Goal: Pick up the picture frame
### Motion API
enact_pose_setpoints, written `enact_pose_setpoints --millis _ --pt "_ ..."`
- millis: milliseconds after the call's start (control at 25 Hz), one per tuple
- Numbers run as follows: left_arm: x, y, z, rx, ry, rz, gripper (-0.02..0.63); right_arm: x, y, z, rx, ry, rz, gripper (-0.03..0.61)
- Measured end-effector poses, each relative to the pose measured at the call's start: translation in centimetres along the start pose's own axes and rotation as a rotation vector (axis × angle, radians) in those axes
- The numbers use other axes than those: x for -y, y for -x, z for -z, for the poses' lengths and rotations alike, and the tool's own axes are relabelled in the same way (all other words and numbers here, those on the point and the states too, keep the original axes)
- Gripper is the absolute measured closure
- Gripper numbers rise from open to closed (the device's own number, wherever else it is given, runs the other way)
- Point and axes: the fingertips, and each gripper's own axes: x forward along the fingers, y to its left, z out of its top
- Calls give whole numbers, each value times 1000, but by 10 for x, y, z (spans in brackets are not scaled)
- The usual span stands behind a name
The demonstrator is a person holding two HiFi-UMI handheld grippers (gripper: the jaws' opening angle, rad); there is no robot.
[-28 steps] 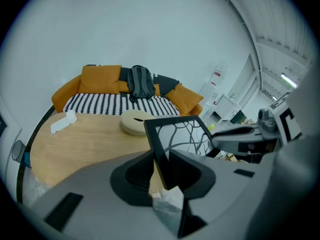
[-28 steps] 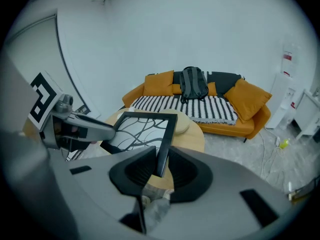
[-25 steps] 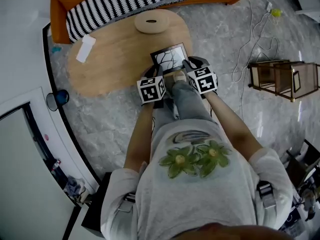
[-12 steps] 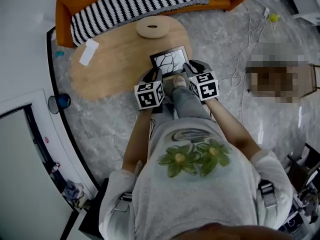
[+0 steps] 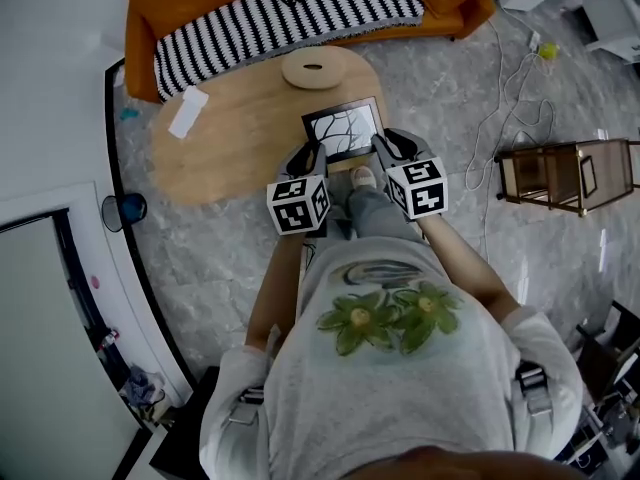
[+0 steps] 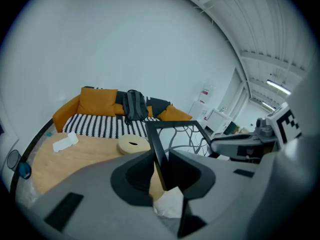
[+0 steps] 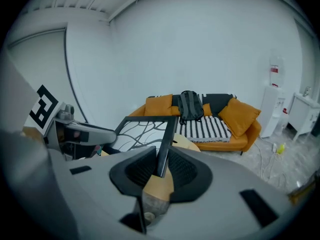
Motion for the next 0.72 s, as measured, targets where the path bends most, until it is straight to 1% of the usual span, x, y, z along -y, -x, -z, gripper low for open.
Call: enact_pose_setpoints --millis 320,720 --pt "2 20 -17 52 -6 -1 515 -11 15 -17 46 15 3 497" --pt "6 33 -28 90 -33 -3 515 -18 27 -30 85 17 8 498"
